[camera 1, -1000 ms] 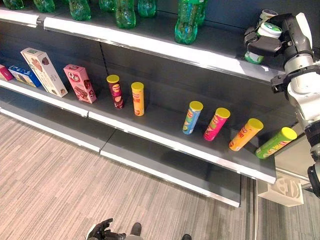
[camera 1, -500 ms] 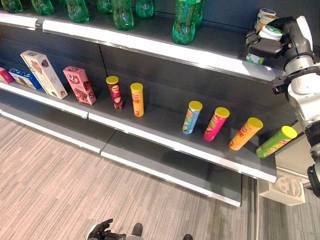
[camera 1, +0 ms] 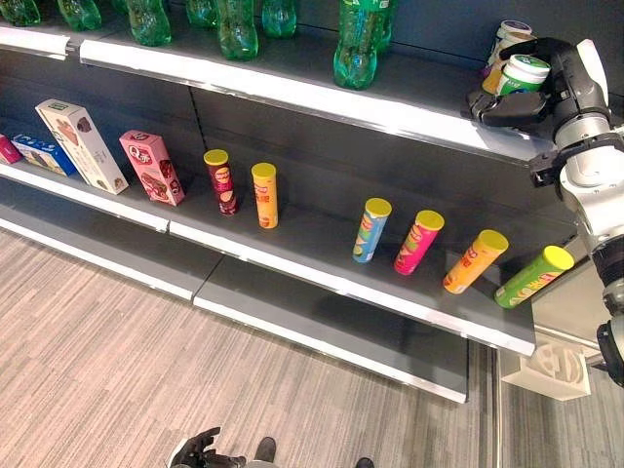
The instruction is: Put the goods on the table back onto the shelves and tidy them up.
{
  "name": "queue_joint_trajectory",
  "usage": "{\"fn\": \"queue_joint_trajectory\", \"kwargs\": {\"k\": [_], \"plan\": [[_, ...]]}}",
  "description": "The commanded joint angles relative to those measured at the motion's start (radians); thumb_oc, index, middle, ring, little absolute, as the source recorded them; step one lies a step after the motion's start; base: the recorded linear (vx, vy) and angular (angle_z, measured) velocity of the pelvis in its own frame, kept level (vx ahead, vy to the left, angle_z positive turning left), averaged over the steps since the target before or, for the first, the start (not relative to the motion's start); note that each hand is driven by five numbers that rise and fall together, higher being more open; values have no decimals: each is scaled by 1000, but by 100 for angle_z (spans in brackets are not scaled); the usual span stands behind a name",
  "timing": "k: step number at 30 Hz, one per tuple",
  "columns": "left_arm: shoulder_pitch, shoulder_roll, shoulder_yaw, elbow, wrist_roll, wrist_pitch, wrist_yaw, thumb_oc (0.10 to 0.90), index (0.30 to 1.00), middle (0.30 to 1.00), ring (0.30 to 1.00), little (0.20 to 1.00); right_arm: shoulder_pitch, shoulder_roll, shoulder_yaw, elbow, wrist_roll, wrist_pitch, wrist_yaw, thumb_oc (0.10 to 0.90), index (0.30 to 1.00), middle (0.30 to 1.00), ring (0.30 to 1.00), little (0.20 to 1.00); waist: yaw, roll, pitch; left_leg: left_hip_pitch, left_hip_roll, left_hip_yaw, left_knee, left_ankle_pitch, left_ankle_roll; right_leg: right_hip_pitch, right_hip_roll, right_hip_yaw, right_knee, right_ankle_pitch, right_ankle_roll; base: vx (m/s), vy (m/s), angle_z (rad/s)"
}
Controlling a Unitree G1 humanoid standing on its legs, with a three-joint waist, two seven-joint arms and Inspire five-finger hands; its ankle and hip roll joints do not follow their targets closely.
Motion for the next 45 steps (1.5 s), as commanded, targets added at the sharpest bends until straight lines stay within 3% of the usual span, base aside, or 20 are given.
{"fn": "queue_joint_trajectory", "kwargs": {"k": [1,12,15,18,22,23,28,30,33,35,37,38,40,41,43,45], "plan": [[-53,55,-64,16,8,-45,22,800,900,900,900,900,-149,-15,33,38,-6,-43,-22,800,900,900,900,900,11,-45,-20,43,5,109,3,-124,-23,70,-61,3,8,-92,100,0,0,0],[-48,48,-66,16,7,-40,17,800,900,900,900,900,-125,-29,-26,-65,27,-71,-62,800,900,900,900,900,3,-42,-21,47,5,113,3,-129,-20,69,-61,7,8,-92,102,1,4,-3],[-42,42,-58,9,23,-33,20,800,900,900,900,900,-76,-70,-122,-265,-26,-108,-146,800,900,900,900,900,-6,-36,-20,48,3,115,3,-134,-15,67,-62,10,8,-94,104,10,34,-4],[-47,29,-32,4,42,-29,31,800,900,900,900,900,77,-114,-320,-582,-50,-169,-212,800,900,900,900,900,-26,-31,-22,48,1,121,3,-142,-8,58,-64,19,8,-95,107,13,47,0],[-36,14,-4,7,55,-25,31,800,900,900,900,900,210,-117,-467,-757,-49,-207,-229,800,900,900,900,900,-48,-25,-22,51,-1,129,3,-151,-1,51,-66,30,8,-95,110,12,51,-5],[-37,9,12,15,69,-20,30,800,900,900,900,900,313,-108,-566,-853,-40,-231,-236,800,900,900,900,900,-65,-27,-20,54,-3,139,3,-155,4,41,-68,43,8,-89,114,-5,88,-17],[-14,4,53,16,89,-15,20,800,900,900,900,900,570,-31,-781,-1038,44,-271,-178,800,900,900,900,900,-105,-39,-15,61,-15,185,3,-165,22,3,-77,100,8,-52,126,-9,104,-29],[-10,7,58,12,84,-16,18,800,900,900,900,900,623,-10,-815,-1059,59,-276,-171,800,900,900,900,900,-103,-41,-14,73,-17,201,3,-180,25,1,-76,119,8,-52,132,-2,109,-71],[-9,14,88,2,87,-15,17,800,900,900,900,900,759,98,-883,-1103,108,-283,-127,800,900,900,900,900,-148,-40,31,92,-25,257,3,-194,52,-73,-82,178,69,-1,157,-113,123,-78],[-17,29,107,-18,87,-20,16,800,900,900,900,900,821,124,-918,-1115,98,-278,-125,800,900,900,900,900,-173,-31,52,97,-18,286,3,-190,57,-119,-74,226,136,27,170,-89,33,-109],[-25,39,112,-23,86,-21,16,800,900,900,900,900,845,127,-934,-1123,85,-274,-130,800,900,900,900,900,-168,-24,60,98,-8,306,3,-187,58,-149,-71,256,169,17,170,-67,-19,-76],[-23,56,113,-45,86,-27,13,800,900,900,900,900,849,109,-939,-1103,82,-273,-137,800,900,900,900,900,-170,-14,60,103,16,343,3,-182,50,-150,-127,202,162,37,169,-40,-91,-66],[-22,70,116,-57,83,-27,10,800,900,900,900,900,858,92,-953,-1095,78,-266,-142,800,900,900,900,900,-171,-15,54,105,38,378,3,-175,39,-145,-192,119,141,73,165,-26,-178,-92],[-16,76,120,-70,75,-29,7,800,900,900,900,900,848,76,-955,-1086,76,-264,-147,800,900,900,900,900,-164,-28,41,108,49,422,3,-175,26,-132,-227,27,99,103,170,9,-231,-108],[-6,77,132,-78,76,-28,-1,800,900,900,900,900,853,60,-964,-1078,60,-251,-152,800,900,900,900,900,-152,-46,15,123,62,454,3,-192,6,-100,-223,-41,45,87,170,112,-232,-114],[3,72,137,-81,74,-31,-5,800,900,900,900,900,868,46,-976,-1066,57,-238,-152,800,900,900,900,900,-148,-70,-1,128,81,492,9,-169,-15,-79,-202,-63,18,67,170,120,-344,-85]]}}
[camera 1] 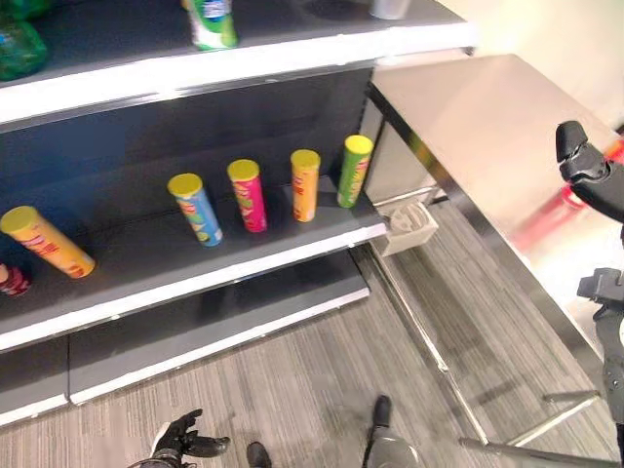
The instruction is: Put the goods on the table back onto the shelves and tidy them up.
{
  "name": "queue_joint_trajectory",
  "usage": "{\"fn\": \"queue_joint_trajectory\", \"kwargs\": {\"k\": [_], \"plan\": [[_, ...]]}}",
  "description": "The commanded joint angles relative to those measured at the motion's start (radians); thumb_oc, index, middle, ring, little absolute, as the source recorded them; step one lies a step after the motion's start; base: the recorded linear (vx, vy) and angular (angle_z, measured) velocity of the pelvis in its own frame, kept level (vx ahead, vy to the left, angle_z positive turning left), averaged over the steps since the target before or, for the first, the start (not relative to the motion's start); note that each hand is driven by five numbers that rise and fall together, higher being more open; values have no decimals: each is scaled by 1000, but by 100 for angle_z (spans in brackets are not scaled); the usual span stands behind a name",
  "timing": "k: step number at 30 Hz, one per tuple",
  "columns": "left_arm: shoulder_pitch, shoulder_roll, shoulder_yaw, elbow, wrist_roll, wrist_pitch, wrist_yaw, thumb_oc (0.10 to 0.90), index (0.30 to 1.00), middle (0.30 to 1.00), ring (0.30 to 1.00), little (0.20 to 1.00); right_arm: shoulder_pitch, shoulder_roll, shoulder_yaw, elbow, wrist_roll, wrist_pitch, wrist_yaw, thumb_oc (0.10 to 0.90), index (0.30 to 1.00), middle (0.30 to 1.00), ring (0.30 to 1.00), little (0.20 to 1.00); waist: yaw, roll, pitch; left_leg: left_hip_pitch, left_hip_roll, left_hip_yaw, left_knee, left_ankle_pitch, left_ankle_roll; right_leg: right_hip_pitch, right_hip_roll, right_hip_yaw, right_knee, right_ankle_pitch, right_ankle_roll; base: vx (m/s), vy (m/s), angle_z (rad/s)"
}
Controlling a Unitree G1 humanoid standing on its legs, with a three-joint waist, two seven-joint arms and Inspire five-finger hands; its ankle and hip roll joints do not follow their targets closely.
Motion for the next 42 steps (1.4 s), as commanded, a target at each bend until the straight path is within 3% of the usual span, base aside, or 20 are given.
{"fn": "queue_joint_trajectory", "kwargs": {"k": [1,2,4,8,10,11,12,13,14,16,17,18,21,28,35,40,42], "plan": [[12,10,9,-47,-13,-33,-24,800,900,900,900,900,-143,-83,-137,-28,-10,-57,-26,800,900,900,900,900,35,-65,-76,37,30,-65,11,-126,-43,45,70,83,0,-82,18,151,-499,-31],[12,-1,1,-51,-27,-32,-22,800,900,900,900,900,-127,-105,-153,-25,2,-61,-25,800,900,900,900,900,22,-62,-81,56,73,-70,12,-117,-65,60,113,99,2,-116,5,179,-456,-23],[11,-11,-16,-79,-39,-30,-28,800,900,900,900,900,-121,-116,-165,-27,9,-74,-31,800,900,900,900,900,8,-52,-86,58,114,-82,32,-104,-78,79,156,108,1,-161,-18,100,-343,-30],[-1,-24,-27,-94,-57,-27,-32,800,900,900,900,900,-119,-129,-185,-26,23,-94,-36,800,900,900,900,900,-6,-40,-78,-3,185,-113,170,-68,-98,110,222,105,-5,-214,-66,32,-266,-5],[-5,-26,-33,-110,-64,-25,-33,800,900,900,900,900,-119,-140,-183,-15,42,-91,-32,800,900,900,900,900,-5,-42,-62,-44,212,-137,297,-16,-100,142,258,100,-8,-246,-103,39,-236,-1],[-7,-26,-33,-113,-69,-28,-29,800,900,900,900,900,-128,-154,-158,3,52,-82,-23,800,900,900,900,900,9,-47,-48,-67,189,-184,332,-26,-83,143,262,107,-6,-252,-114,15,-97,1],[-7,-27,-32,-113,-70,-28,-29,800,900,900,900,900,-133,-156,-154,8,54,-84,-22,800,900,900,900,900,4,-47,-48,-73,188,-188,339,-30,-82,142,260,105,-5,-252,-114,-8,-90,-27],[-10,-27,-33,-115,-69,-31,-28,800,900,900,900,900,-133,-167,-140,15,57,-75,-12,800,900,900,900,900,23,-55,-34,-108,135,-242,348,-65,-65,147,261,117,-5,-256,-122,30,-70,-44],[-22,-32,-45,-102,-65,-27,-32,800,900,900,900,900,-128,-181,-147,41,84,-68,5,800,900,900,900,900,32,-72,-31,-174,23,-306,292,-132,-40,152,253,124,-10,-252,-113,60,-47,-38],[-23,-27,-67,-94,-60,-31,-37,800,900,900,900,900,-146,-195,-128,74,98,-76,6,800,900,900,900,900,62,-66,-26,-230,-45,-365,248,-109,-36,155,255,138,-10,-254,-108,98,58,-12],[-15,-25,-74,-91,-70,-35,-33,800,900,900,900,900,-197,-207,-60,114,108,-74,19,800,900,900,900,900,91,-55,-21,-238,-115,-480,190,-100,-21,144,267,180,-6,-247,-106,110,99,-62],[-13,-30,-77,-84,-71,-36,-34,800,900,900,900,900,-207,-208,-44,126,109,-67,25,800,900,900,900,900,91,-50,-25,-228,-123,-504,174,-104,-15,145,271,190,-4,-247,-105,115,127,-128],[-9,-34,-78,-73,-66,-37,-41,800,900,900,900,900,-223,-201,-10,159,108,-53,37,800,900,900,900,900,88,-37,-39,-185,-118,-485,128,-99,-3,149,270,210,-7,-246,-98,103,140,-82],[-14,-11,-88,-81,-51,-45,-45,800,900,900,900,900,-292,-229,111,208,31,-6,49,800,900,900,900,900,81,-12,-46,-102,-121,-384,44,-81,15,134,236,275,-5,-224,-76,67,128,-45],[-25,-14,-109,-77,-35,-50,-45,800,900,900,900,900,-299,-260,89,244,38,-15,36,800,900,900,900,900,68,-4,-49,-89,-142,-383,36,-99,39,123,213,289,12,-223,-57,56,95,-12],[-21,1,-113,-86,-32,-49,-56,800,900,900,900,900,-325,-286,134,288,89,-6,85,800,900,900,900,900,70,4,-4,-83,-155,-376,49,-115,75,5,200,330,252,-215,-20,-14,77,-10],[-28,3,-116,-77,-28,-50,-63,800,900,900,900,900,-323,-277,135,311,147,-17,108,800,900,900,900,900,67,9,5,-79,-149,-386,50,-121,69,-34,198,344,267,-220,-22,23,-24,-26]]}}
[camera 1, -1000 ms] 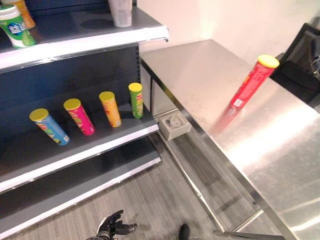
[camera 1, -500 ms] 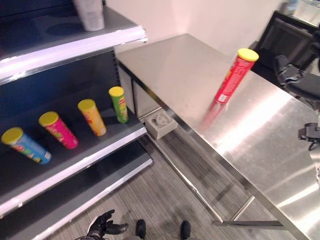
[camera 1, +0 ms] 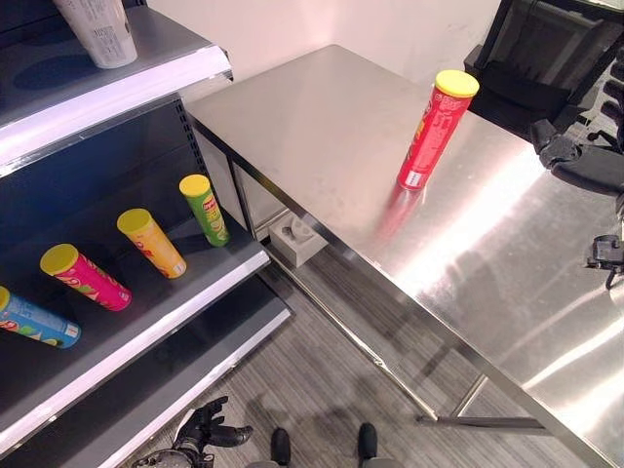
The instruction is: Put the goods on the table back onto the shelves and tidy them up.
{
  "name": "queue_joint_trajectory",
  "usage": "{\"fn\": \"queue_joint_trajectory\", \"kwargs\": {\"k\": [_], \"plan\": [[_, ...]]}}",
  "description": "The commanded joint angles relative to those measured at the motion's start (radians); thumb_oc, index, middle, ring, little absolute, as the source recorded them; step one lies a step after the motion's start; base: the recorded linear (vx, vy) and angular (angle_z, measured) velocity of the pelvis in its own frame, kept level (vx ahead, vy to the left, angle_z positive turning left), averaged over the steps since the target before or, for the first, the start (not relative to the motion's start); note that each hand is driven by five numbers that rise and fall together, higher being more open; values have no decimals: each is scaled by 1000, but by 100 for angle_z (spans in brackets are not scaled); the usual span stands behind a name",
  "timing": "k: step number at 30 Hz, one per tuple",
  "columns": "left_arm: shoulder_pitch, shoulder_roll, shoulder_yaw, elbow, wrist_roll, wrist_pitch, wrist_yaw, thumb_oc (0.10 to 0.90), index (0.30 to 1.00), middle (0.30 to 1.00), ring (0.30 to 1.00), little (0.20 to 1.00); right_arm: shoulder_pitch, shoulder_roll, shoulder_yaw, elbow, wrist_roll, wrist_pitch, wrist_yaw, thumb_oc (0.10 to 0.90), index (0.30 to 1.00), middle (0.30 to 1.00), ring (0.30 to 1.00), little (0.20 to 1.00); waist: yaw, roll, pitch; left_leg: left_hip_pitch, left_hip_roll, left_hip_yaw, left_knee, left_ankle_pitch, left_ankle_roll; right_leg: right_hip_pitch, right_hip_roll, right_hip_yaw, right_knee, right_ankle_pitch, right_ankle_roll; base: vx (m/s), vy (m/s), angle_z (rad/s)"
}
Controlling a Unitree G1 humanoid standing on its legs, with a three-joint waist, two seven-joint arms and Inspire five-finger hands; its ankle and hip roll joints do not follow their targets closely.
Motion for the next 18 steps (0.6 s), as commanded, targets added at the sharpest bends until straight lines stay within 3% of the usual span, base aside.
{"fn": "queue_joint_trajectory", "kwargs": {"k": [1,7,18], "plan": [[-21,64,-23,-7,41,-41,-21,800,900,900,900,900,-165,-83,-30,-25,135,-99,21,800,900,900,900,900,31,-18,-31,5,36,-58,50,-119,-54,-39,4,-14,75,-84,37,63,-80,-16],[2,51,-9,6,26,-44,-27,800,900,900,900,900,-163,-92,13,-39,225,-89,102,800,900,900,900,900,39,-43,-73,18,73,-69,38,-109,-89,65,26,-49,-110,-47,24,97,-155,25],[25,34,-22,30,40,-40,-25,800,900,900,900,900,-255,-172,135,31,203,-60,115,800,900,900,900,900,58,-51,-98,45,113,-82,3,-91,-129,121,46,-108,-131,-84,12,54,-66,18]]}}
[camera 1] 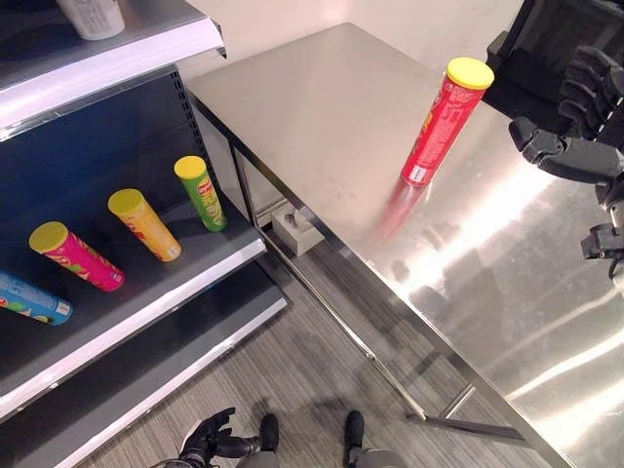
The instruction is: Put the goods on the table back onto the shelves and tidy them up.
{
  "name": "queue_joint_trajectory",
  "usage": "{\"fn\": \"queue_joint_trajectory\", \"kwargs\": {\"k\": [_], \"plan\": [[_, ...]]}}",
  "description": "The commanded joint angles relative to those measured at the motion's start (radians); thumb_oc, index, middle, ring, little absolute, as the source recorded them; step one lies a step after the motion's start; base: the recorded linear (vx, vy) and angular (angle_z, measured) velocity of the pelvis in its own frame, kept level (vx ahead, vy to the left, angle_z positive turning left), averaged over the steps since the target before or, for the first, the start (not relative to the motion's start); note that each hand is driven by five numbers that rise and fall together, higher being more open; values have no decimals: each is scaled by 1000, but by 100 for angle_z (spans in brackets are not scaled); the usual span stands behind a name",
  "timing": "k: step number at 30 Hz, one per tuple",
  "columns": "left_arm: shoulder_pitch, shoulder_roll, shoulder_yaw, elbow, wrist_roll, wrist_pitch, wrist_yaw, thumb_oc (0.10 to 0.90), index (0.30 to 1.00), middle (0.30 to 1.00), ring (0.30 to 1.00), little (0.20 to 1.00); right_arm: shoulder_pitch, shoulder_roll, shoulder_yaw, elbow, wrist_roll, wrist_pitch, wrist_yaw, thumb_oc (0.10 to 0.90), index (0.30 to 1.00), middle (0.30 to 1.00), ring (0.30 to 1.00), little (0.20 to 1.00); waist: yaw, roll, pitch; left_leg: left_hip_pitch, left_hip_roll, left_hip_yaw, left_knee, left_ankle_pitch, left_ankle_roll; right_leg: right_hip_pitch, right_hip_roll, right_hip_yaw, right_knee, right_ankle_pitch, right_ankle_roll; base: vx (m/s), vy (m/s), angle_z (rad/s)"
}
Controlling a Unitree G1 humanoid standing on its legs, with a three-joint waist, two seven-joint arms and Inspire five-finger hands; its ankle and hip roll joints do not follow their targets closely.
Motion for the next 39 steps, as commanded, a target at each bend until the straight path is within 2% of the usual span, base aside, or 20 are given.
{"fn": "queue_joint_trajectory", "kwargs": {"k": [1,7,12,22,39], "plan": [[-2,75,-34,30,14,-39,-4,800,900,900,900,900,-173,-90,39,31,1,-58,-26,800,900,900,900,900,53,-47,-120,40,35,30,3,-117,-55,14,-34,-1,7,-85,84,36,-18,12],[-4,83,-40,44,19,-40,1,800,900,900,900,900,-257,-129,125,94,-25,-42,-32,800,900,900,900,900,61,-50,-117,24,37,21,3,-112,-59,3,-35,-8,7,-84,83,17,-9,4],[-7,92,-50,32,5,-43,4,800,900,900,900,900,-366,-164,238,158,-17,-28,-23,800,900,900,900,900,65,-50,-111,0,36,4,3,-103,-61,-15,-33,-9,7,-83,81,7,-8,4],[-7,95,-62,43,2,-46,11,800,900,900,900,900,-535,-155,389,275,-26,-13,-21,800,900,900,900,900,76,-53,-110,-1,35,-7,3,-106,-62,-6,-32,-18,7,-91,78,20,-7,7],[-4,106,-70,21,-10,-52,29,800,900,900,900,900,-679,-141,509,444,-83,23,-36,800,900,900,900,900,88,-57,-101,-9,35,-26,3,-105,-64,-3,-30,-30,7,-100,74,10,-5,4]]}}
